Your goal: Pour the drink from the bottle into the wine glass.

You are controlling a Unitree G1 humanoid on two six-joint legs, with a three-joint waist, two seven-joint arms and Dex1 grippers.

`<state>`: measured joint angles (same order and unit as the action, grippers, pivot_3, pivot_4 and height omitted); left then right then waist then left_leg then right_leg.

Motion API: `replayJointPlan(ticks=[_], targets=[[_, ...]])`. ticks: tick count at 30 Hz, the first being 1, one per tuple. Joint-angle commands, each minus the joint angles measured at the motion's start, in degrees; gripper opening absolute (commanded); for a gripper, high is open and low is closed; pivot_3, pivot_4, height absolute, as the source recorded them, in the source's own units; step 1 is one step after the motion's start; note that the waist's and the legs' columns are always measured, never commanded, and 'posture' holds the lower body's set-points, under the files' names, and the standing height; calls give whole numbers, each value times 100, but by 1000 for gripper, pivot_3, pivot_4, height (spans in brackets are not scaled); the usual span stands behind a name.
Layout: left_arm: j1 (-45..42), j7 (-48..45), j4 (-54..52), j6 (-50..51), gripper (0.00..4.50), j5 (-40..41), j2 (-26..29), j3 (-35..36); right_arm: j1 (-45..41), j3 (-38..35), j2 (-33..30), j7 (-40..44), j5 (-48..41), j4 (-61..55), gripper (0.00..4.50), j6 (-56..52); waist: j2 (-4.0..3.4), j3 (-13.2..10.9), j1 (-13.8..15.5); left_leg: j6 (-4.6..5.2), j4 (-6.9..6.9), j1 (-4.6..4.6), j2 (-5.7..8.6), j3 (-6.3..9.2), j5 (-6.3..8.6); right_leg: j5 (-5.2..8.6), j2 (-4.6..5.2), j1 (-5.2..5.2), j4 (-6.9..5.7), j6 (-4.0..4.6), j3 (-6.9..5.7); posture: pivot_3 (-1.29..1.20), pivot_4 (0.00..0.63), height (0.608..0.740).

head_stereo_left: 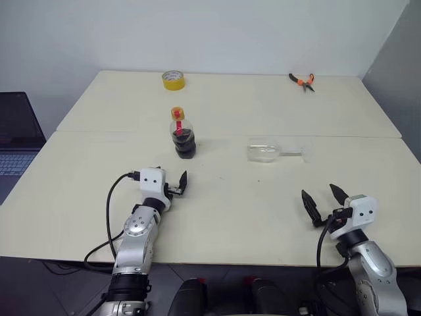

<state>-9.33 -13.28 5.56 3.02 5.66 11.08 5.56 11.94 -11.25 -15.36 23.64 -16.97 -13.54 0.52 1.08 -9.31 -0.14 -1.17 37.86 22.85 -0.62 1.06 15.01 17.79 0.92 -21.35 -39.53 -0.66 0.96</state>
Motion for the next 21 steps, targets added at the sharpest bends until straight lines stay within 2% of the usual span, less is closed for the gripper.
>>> replayJointPlan(ticks=[1, 6, 11, 21], targets=[[29, -2, -96, -187, 4479, -26, 19, -12, -78, 12, -58, 29, 6, -119, 4500, 48, 0, 0, 0, 0, 0, 0, 0, 0, 0, 0, 0, 0, 0, 0, -1, 0, 150, 740], [66, -2, -159, -246, 4479, -63, 71, -6, -49, 78, -109, 75, 44, -243, 4500, 73, 0, 0, 0, 0, 0, 1, 0, 1, 0, 0, 0, 0, 1, 0, -1, 0, 150, 740], [138, -356, -344, -589, 4479, 69, 176, -55, 67, 293, -311, 301, -265, -982, 4500, -287, 0, 0, -1, 0, 0, 1, 0, 1, 0, 0, 0, -1, 1, 0, -1, 0, 150, 740], [-76, -462, -477, -17, 4479, 296, 111, -96, -48, 769, -1000, 897, -628, -1941, 4500, -1122, 2, -2, 0, 0, 1, 1, 1, 10, 0, 0, 0, 5, 6, 0, -10, 0, 150, 740]])
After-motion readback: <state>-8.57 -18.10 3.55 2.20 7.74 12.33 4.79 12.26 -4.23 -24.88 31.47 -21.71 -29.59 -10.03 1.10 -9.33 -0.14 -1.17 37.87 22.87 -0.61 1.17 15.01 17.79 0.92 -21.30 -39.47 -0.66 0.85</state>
